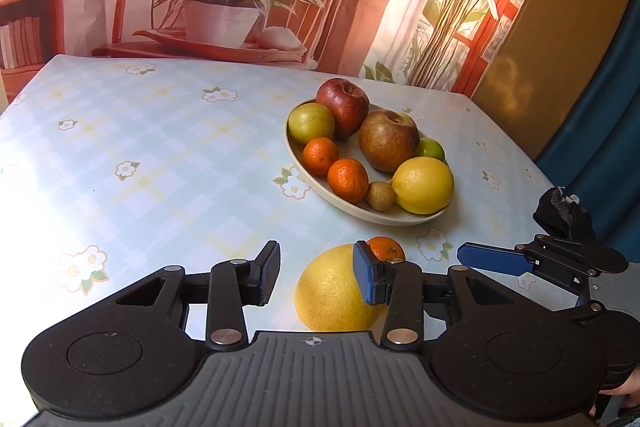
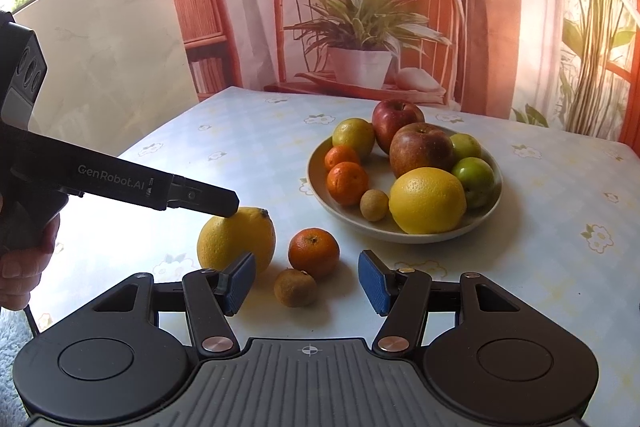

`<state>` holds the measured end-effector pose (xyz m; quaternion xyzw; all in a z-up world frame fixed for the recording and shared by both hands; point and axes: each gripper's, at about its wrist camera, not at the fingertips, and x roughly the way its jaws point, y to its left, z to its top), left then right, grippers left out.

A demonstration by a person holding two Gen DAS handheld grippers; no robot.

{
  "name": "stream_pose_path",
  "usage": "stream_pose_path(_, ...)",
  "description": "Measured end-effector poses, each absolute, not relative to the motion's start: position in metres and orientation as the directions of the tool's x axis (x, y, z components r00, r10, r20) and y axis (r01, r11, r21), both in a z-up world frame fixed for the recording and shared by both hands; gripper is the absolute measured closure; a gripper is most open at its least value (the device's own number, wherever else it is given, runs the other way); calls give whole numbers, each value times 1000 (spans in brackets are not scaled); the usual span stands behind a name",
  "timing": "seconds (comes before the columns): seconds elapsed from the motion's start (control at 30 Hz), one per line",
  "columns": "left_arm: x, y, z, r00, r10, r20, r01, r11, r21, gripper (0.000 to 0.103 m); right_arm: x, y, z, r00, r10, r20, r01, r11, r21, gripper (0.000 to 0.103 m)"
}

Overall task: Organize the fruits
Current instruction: 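Close both tools on the large pale yellow pomelo from opposite sides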

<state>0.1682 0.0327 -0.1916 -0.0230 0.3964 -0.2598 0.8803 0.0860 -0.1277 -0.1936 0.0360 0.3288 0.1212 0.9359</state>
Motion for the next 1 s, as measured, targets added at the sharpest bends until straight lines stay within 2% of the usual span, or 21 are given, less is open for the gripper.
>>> stream_pose_path(0.4, 163, 46, -191, 557, -474, -682, 432, 867, -249, 60, 86, -114, -191, 741, 259, -620, -235, 964, 122, 49)
stream_pose_path(0.5, 163, 49, -190, 558, -473, -682, 428, 868, -252, 60, 86, -107, -190, 731, 277, -623, -264, 957, 116, 52)
stream_pose_path(0.73, 162, 52, -190, 557, -477, -680, 429, 866, -256, 60, 96, -78, -191, 683, 339, -647, -367, 925, 98, 53)
stream_pose_path(0.83, 162, 53, -191, 557, -476, -680, 429, 867, -255, 60, 104, -69, -196, 657, 352, -667, -389, 916, 101, 55)
stream_pose_path(0.93, 163, 55, -191, 556, -473, -683, 422, 869, -257, 60, 111, -67, -198, 641, 362, -677, -394, 912, 114, 63)
stream_pose_path(1.0, 164, 56, -191, 555, -471, -685, 419, 870, -259, 60, 113, -67, -198, 640, 363, -677, -394, 912, 116, 64)
